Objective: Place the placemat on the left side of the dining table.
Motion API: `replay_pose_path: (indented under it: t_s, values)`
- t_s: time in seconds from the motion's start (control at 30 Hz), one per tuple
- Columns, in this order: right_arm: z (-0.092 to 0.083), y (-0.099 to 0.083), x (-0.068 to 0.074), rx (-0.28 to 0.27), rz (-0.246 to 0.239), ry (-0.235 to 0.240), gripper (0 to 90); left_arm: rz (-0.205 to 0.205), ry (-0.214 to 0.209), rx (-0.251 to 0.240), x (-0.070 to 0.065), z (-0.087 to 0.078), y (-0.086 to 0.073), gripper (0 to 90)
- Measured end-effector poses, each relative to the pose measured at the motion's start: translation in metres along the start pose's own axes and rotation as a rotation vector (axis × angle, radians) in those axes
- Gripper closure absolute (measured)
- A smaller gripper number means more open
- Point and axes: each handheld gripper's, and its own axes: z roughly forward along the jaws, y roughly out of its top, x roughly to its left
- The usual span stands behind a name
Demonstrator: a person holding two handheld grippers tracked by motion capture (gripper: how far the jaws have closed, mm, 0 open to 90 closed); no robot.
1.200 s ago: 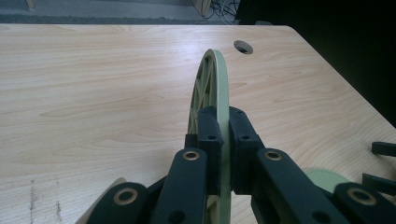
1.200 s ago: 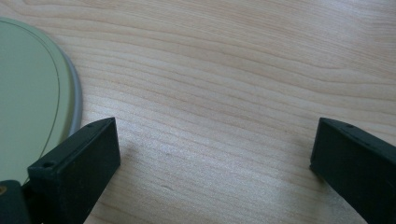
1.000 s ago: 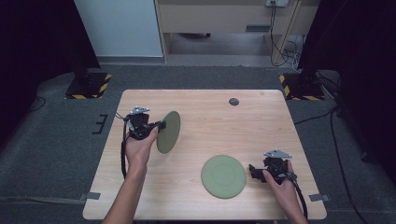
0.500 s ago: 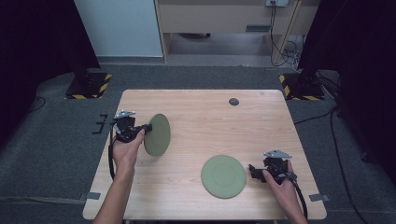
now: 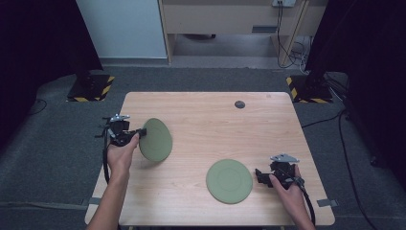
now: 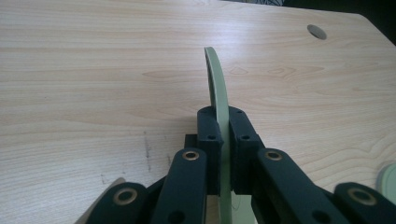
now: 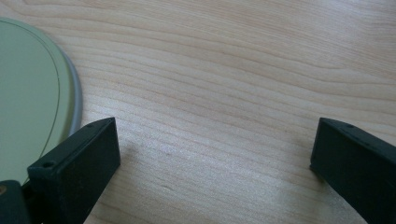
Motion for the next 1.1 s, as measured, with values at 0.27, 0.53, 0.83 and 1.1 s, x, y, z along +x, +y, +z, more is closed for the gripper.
replay_pose_path:
  t_s: [0.27,0.53,0.83,1.1]
  values:
    - [0.001,0.001,0.001,0.001,0.001,0.002,0.7,-0.006,0.013,0.036,0.024,0.010,-0.004,85.3]
    - [0.002,0.002,0.001,0.002,0.002,0.005,0.6,0.006,0.013,0.065,0.041,0.021,-0.008,85.3]
    - [0.003,0.002,0.000,0.003,0.002,0.004,0.6,-0.001,0.009,0.098,0.059,0.035,-0.012,85.2]
    - [0.003,0.002,0.000,0.003,0.001,0.005,0.6,-0.004,0.001,0.123,0.072,0.047,-0.016,85.1]
